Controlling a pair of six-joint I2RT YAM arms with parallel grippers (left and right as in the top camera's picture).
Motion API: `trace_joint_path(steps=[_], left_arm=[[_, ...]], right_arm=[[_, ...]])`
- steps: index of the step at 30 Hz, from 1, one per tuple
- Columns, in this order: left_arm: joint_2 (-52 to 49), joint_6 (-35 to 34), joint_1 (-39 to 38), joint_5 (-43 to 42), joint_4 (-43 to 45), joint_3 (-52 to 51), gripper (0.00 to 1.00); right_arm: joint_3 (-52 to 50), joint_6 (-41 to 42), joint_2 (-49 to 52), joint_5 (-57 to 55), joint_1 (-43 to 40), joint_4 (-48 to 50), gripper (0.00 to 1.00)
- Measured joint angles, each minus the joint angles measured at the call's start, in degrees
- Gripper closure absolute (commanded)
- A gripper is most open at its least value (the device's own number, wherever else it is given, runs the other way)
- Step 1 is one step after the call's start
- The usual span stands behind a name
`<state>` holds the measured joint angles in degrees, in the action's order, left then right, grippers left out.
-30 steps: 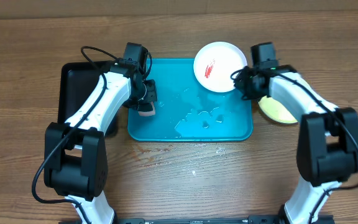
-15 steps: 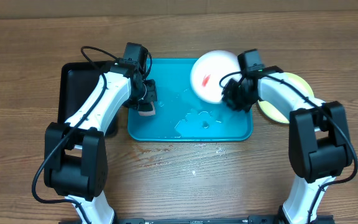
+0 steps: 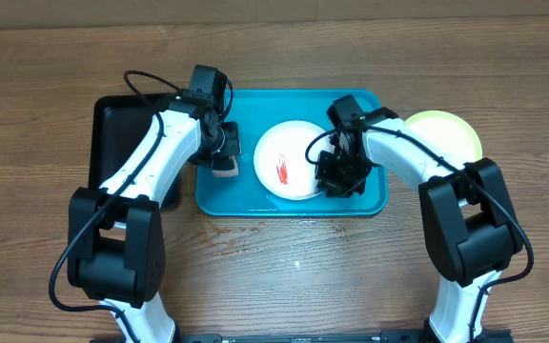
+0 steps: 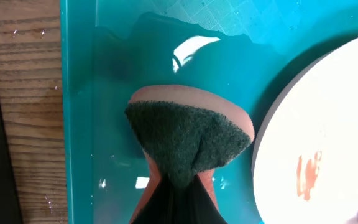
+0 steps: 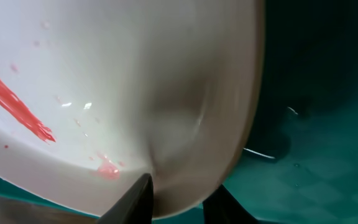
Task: Clean dirty plates on tray and stack at the side
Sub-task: 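Grasp white plate rim with right gripper and slide it left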
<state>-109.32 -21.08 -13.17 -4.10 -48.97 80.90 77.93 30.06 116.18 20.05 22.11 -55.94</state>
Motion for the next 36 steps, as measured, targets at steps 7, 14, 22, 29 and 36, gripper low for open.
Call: trace_joint_path(steps=[7,14,22,29,36], left_arm=[[0.0,0.0,0.0,0.0,0.0,0.0,0.96],[0.0,0.0,0.0,-0.02,0.09,0.0,0.96],[0.0,0.0,0.0,0.0,0.15,0.0,0.96],[0.0,0.0,0.0,-0.02,0.17,0.0,0.96],[0.0,0.02,0.0,-0.02,0.46,0.0,0.96]], right_arm=[[8.48,-13.18,0.37,-5.66,-2.45,-5.11,0.52],[9.42,-26.18,0.5,-8.37,-5.38,4.15,0.53],[9.01,-30.1,3.74,-8.41,-5.4,6.4,0.66],[7.48,-26.38,4.44,-8.31,-5.4,8.0,0.75],[7.39,-20.17,4.44,-7.21,-5.07,6.01,0.96]])
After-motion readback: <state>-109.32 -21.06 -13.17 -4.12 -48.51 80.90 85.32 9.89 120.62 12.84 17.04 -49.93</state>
